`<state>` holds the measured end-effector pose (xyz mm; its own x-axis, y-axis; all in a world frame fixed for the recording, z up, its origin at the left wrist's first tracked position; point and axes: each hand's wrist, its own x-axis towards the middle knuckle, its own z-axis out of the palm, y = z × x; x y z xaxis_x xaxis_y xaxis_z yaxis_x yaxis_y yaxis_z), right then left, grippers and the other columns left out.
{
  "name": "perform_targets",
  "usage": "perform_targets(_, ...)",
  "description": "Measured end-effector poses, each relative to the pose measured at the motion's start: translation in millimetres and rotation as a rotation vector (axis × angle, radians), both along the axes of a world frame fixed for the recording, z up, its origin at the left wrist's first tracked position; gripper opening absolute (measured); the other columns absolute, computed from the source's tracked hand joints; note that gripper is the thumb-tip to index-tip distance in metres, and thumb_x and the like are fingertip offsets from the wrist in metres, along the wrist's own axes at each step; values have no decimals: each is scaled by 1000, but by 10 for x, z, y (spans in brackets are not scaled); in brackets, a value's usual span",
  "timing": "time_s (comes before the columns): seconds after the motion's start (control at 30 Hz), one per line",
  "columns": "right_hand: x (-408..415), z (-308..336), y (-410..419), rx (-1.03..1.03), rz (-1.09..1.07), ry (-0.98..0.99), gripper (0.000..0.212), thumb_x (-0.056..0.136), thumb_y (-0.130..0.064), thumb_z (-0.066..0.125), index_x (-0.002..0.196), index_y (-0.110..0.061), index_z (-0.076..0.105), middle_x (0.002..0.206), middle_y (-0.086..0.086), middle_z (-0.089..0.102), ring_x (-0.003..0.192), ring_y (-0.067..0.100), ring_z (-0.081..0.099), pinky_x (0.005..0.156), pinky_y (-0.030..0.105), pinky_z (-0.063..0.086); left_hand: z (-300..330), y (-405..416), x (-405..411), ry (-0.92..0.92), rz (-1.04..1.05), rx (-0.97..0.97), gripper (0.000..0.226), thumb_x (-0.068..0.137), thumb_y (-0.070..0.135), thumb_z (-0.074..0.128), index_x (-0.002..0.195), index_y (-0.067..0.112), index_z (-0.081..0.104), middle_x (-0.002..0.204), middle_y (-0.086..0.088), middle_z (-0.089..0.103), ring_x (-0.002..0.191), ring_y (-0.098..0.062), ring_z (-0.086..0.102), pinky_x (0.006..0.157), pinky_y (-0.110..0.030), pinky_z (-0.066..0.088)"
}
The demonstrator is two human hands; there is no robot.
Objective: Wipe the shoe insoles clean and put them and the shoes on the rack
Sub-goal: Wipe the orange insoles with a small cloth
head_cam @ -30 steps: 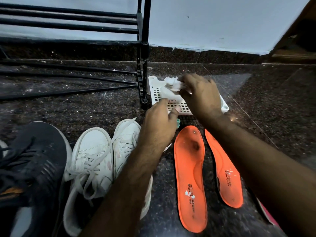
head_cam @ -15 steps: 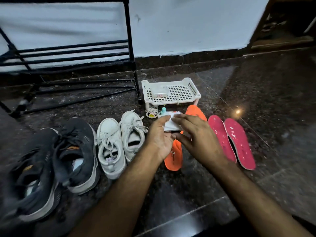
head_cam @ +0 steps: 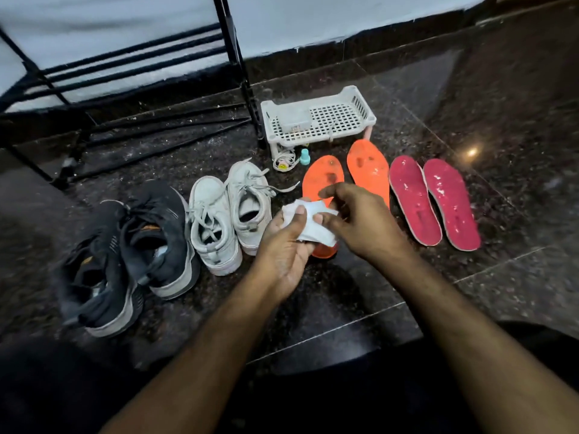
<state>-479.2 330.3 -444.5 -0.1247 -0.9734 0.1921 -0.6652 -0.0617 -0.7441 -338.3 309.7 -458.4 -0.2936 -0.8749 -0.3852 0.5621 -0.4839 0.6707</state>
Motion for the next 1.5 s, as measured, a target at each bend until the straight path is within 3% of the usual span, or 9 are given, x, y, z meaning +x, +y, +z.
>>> perform_targets(0.23,-137,-103,-224,47,-79,-84,7,83,-24,74,90,-22,72,77,-6,69,68,10,63,65,27,51,-71,-231,-129,-74,-78,-64,50,93,-4,60,140,-5,45,133,-31,59,115,-38,64,91,-46,57)
perform_targets(0.37,-223,-206,-351,75,-129,-246,12,76,-35,74,84,-27,77,80,-8,74,75,12,70,74,41,58,-156,-316,-176,-112,-92,-74,44,93,-4,61,135,-4,50,128,-26,64,108,-31,68,86,-43,61)
perform_targets(0.53,-257,-233,-428,94,-152,-410,5,82,-25,78,84,-20,78,74,0,76,68,17,70,64,37,58,-247,-374,-155,-120,-82,-45,39,93,-9,58,131,-1,54,122,-23,68,109,-35,69,87,-47,59)
perform_targets(0.67,-211,-239,-450,75,-109,-293,8,87,-26,73,83,-20,73,71,-5,69,63,10,58,65,32,52,-264,-412,-150,-147,-63,-41,45,90,-15,56,132,-2,52,122,-23,69,109,-35,69,89,-48,59)
perform_targets(0.93,-278,-251,-455,-26,-244,-247,11,90,-38,60,93,-28,62,79,-5,70,70,20,67,66,48,57,-226,-399,-126,-192,-61,-55,45,87,-21,55,128,-2,54,117,-22,70,105,-35,69,96,-55,53)
perform_targets(1.13,-265,-290,-445,116,-77,-193,50,77,-52,67,116,-20,66,103,-6,74,93,14,69,81,37,56,-189,-381,-139,-219,-75,-98,40,90,-13,60,128,-1,55,123,-25,67,105,-32,69,91,-47,58)
perform_targets(1.3,-439,-254,-443,46,-204,-128,12,85,-30,70,77,-26,62,66,-18,64,62,1,58,60,26,46,-229,-386,-140,-327,-17,-127,34,92,-8,63,123,5,57,115,-15,72,104,-31,71,91,-58,56)
perform_targets(1.4,-615,-352,-438,161,-246,-121,13,82,-31,70,83,-19,66,71,-7,68,63,16,62,65,34,51,-271,-441,-99,-422,71,-185,28,92,-4,66,110,17,61,103,-3,74,101,-29,72,88,-62,56)
perform_targets(1.5,-649,-523,-428,357,-206,-35,19,84,-27,75,97,-14,70,81,0,69,72,19,62,71,32,50,-278,-501,-53,-439,157,-203,31,94,0,66,120,14,58,106,-4,73,105,-28,71,91,-56,57)
